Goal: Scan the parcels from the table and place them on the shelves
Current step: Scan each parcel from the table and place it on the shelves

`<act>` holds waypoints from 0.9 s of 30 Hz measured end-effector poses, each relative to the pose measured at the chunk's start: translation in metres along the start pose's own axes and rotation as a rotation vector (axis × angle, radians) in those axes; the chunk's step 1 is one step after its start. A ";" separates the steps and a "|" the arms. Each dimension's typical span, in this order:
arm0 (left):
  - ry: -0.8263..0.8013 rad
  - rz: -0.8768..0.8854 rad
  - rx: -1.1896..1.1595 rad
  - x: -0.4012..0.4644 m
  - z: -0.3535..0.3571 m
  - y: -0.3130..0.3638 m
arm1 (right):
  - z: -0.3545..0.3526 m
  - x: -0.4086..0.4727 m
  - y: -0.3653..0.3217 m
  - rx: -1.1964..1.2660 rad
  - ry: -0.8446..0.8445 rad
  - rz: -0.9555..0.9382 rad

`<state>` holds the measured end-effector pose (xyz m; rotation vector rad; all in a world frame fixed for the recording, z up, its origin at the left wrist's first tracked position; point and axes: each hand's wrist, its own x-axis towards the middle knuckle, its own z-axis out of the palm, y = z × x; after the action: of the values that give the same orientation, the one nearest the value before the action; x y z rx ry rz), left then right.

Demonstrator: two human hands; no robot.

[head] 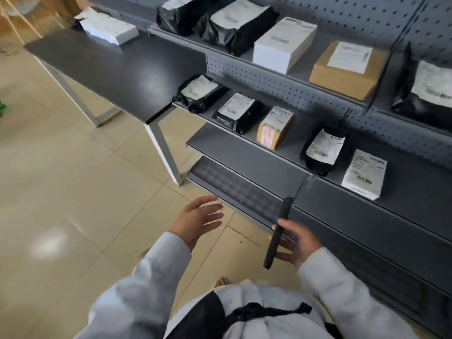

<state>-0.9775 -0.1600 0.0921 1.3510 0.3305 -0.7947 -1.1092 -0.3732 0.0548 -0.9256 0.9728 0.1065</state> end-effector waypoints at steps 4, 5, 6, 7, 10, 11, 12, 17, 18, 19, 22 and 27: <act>0.116 0.040 -0.113 0.003 -0.057 0.020 | 0.050 0.011 -0.009 -0.072 -0.041 0.020; 0.133 0.043 -0.141 0.004 -0.068 0.023 | 0.062 0.013 -0.009 -0.099 -0.051 0.030; 0.148 0.041 -0.167 0.005 -0.079 0.025 | 0.075 0.017 -0.010 -0.121 -0.059 0.043; 0.162 0.036 -0.188 0.006 -0.089 0.026 | 0.088 0.021 -0.011 -0.137 -0.065 0.059; 0.199 0.015 -0.226 0.015 -0.118 0.029 | 0.130 0.043 -0.013 -0.193 -0.086 0.091; 0.210 0.008 -0.234 0.018 -0.128 0.031 | 0.145 0.052 -0.014 -0.209 -0.099 0.103; 0.223 0.001 -0.241 0.022 -0.139 0.034 | 0.161 0.061 -0.015 -0.221 -0.114 0.114; 0.316 -0.015 -0.245 0.053 -0.202 0.066 | 0.254 0.117 -0.019 -0.243 -0.176 0.166; 0.338 -0.018 -0.237 0.060 -0.214 0.076 | 0.275 0.130 -0.020 -0.253 -0.192 0.178; 0.363 -0.021 -0.229 0.067 -0.227 0.088 | 0.297 0.141 -0.023 -0.266 -0.212 0.190; 0.416 -0.016 -0.197 0.083 -0.262 0.132 | 0.367 0.170 -0.036 -0.266 -0.281 0.205; 0.510 0.011 -0.215 0.109 -0.323 0.199 | 0.477 0.208 -0.048 -0.270 -0.381 0.221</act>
<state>-0.6940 0.1140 0.0973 1.3352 0.7847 -0.3805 -0.6490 -0.1266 0.0378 -0.9947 0.7106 0.5926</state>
